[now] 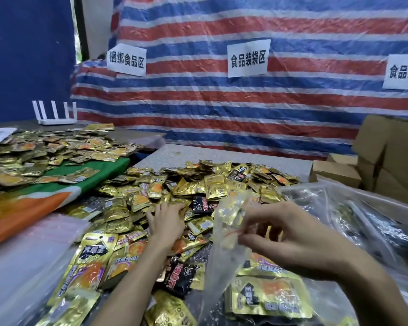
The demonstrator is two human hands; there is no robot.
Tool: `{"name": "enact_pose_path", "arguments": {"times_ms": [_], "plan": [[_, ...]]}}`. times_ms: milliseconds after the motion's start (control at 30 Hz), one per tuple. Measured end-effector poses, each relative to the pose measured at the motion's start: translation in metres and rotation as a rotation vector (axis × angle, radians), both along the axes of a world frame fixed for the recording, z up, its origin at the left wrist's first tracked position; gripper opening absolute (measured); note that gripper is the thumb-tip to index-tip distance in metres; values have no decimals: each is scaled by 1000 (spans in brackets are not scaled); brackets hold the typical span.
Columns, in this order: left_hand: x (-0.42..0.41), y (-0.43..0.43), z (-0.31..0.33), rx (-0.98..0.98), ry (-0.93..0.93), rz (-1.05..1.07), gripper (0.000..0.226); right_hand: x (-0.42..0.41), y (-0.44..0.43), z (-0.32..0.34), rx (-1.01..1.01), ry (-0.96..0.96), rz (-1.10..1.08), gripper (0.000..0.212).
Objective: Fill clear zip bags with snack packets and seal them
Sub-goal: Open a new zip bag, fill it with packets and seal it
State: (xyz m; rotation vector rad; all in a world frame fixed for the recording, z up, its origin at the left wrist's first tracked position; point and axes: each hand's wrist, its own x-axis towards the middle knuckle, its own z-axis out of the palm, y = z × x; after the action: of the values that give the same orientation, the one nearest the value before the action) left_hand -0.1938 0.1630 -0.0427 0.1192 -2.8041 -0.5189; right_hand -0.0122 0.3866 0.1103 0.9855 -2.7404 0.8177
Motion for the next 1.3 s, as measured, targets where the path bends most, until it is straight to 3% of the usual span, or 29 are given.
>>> {"name": "enact_pose_path", "arguments": {"times_ms": [200,367,533,633,933,1133,1233,1300], "plan": [[8,-22,46,246,143,-10,27,-8,2,-8,33,18,-51,15],[33,-45,104,709,219,-77,18,-8,2,-10,-4,25,-87,5],[85,-50,160,971,423,-298,21,-10,-2,-13,-27,43,-96,6],[114,-44,178,1062,377,-466,12,-11,-4,-16,-56,62,-71,5],[124,-25,175,409,208,-510,17,-9,-13,-20,-180,174,74,5],[118,-3,164,435,52,-622,15,-10,-27,-28,-279,296,34,5],[117,2,160,415,93,-635,6,-10,-28,-28,-331,328,29,5],[115,5,156,382,166,-569,12,-9,-28,-27,-370,333,20,5]]}}
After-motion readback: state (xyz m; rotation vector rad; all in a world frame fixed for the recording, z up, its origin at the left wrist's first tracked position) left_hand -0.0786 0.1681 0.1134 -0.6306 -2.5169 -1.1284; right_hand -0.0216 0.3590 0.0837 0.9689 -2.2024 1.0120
